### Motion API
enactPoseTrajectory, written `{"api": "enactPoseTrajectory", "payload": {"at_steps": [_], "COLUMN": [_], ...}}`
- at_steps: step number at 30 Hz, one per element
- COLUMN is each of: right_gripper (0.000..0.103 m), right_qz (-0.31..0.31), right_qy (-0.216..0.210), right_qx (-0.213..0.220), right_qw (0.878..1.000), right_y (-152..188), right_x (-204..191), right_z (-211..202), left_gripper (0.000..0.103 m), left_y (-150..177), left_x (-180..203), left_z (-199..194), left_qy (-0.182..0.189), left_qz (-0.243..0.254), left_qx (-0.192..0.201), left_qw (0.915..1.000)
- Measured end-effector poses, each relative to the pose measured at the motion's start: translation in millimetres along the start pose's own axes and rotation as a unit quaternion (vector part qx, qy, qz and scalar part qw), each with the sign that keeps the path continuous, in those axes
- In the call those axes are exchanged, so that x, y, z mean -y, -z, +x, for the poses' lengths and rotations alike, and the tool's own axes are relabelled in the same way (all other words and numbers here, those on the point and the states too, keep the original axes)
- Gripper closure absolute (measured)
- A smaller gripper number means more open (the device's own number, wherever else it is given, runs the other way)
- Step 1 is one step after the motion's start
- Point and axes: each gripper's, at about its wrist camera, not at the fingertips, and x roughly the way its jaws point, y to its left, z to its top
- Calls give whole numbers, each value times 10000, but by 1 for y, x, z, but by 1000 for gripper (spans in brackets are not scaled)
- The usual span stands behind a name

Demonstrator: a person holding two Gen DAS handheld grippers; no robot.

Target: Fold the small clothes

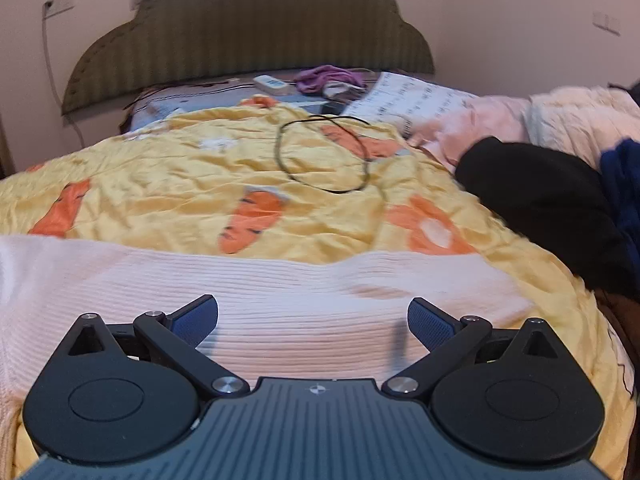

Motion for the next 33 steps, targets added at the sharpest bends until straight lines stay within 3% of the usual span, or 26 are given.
{"api": "enactPoseTrajectory", "payload": {"at_steps": [3,8,10,14,17,18,19,22,26,30,33], "right_gripper": [8,17,21,29,39,59,86,88,88,88,88], "right_qz": [852,2128,2594,2903,2750,2649,2609,2630,2606,2238,1800], "right_qy": [-121,-269,-403,-681,-772,-709,-635,-887,-1449,-2405,-3189], "right_qx": [-97,-170,-215,-46,46,77,70,233,478,608,429], "right_qw": [9962,9766,9647,9545,9583,9616,9633,9604,9533,9425,9295], "right_y": [2,13,19,20,16,15,14,13,6,-7,-12], "right_x": [56,121,137,147,142,140,138,135,113,53,-15], "right_z": [5,16,24,34,41,41,42,33,10,-20,-35], "left_gripper": [0,0,0,0,0,0,0,0,0,0,0], "left_y": [-1,-2,-2,0,1,1,1,-2,-7,-13,-17], "left_x": [10,20,22,28,30,29,28,20,4,-21,-44], "left_z": [-1,-1,1,3,4,4,4,-2,-14,-26,-35], "left_qy": [87,279,363,381,380,398,431,795,1497,2181,2422], "left_qz": [92,71,6,23,18,-19,-69,-336,-895,-1620,-2105], "left_qx": [10,-78,-148,-160,-189,-198,-192,-104,48,264,379], "left_qw": [9999,9996,9992,9991,9991,9990,9989,9962,9847,9620,9464]}}
